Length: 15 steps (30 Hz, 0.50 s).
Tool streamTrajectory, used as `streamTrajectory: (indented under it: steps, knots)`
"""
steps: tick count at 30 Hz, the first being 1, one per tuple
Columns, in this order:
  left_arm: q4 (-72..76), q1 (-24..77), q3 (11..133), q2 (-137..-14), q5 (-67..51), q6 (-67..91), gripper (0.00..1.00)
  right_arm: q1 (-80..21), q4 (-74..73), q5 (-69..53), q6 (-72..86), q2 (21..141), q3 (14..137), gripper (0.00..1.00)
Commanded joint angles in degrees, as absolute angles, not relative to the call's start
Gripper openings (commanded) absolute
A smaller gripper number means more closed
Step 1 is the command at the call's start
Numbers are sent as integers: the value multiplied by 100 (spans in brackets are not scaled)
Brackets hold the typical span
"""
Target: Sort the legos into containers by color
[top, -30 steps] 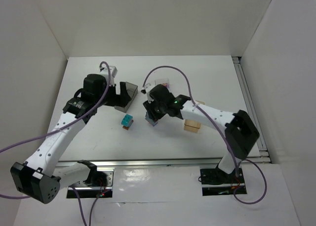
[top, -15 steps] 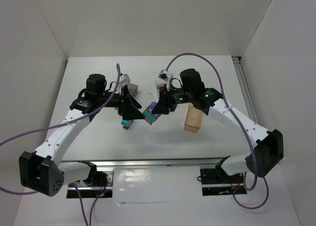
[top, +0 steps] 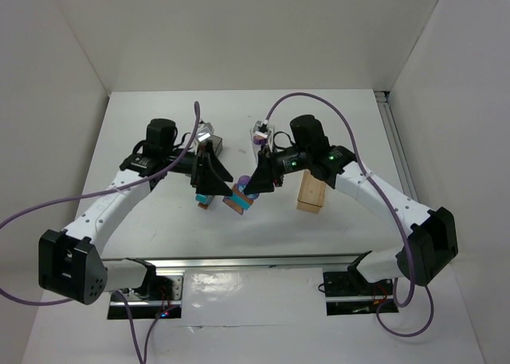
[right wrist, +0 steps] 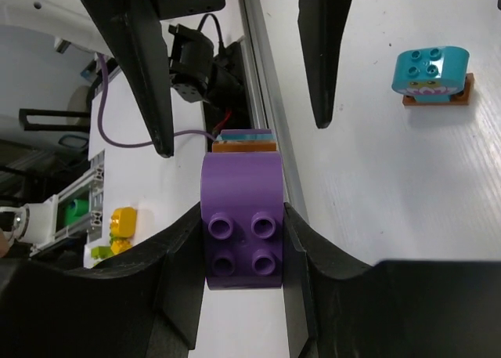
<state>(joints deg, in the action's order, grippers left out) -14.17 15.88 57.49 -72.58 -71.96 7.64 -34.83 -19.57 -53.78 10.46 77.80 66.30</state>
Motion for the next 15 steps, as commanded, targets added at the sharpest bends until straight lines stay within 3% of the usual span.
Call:
streamTrajectory:
  steps: [1, 6, 7, 8, 12, 14, 15]
  knots:
    - [-1292, 1608, 5968, -7286, -7646, 554, 83, -3445, -1276, -5607, 1362, 7638, 6583, 19]
    - [-1292, 1766, 5915, -7461, -7708, 554, 69, -3445, -1090, -5607, 1477, 7751, 6530, 19]
    - [-1292, 1767, 5967, -7462, -7760, 502, 61, -3445, -1038, -5607, 1529, 7752, 6530, 19]
    - [-1292, 1819, 5968, -7514, -7761, 501, 58, -3445, -985, -5607, 1529, 7752, 6530, 19]
    - [-1362, 1872, 6021, -7567, -7761, 439, 58, -3445, -1124, -5607, 1459, 7874, 6653, 19]
    - [-1362, 1925, 6021, -7567, -7761, 439, 42, -3445, -1212, -5607, 1407, 7875, 6714, 19]
    - [-1415, 1925, 6021, -7567, -7709, 492, 24, -3445, -1213, -5538, 1406, 7936, 6715, 19]
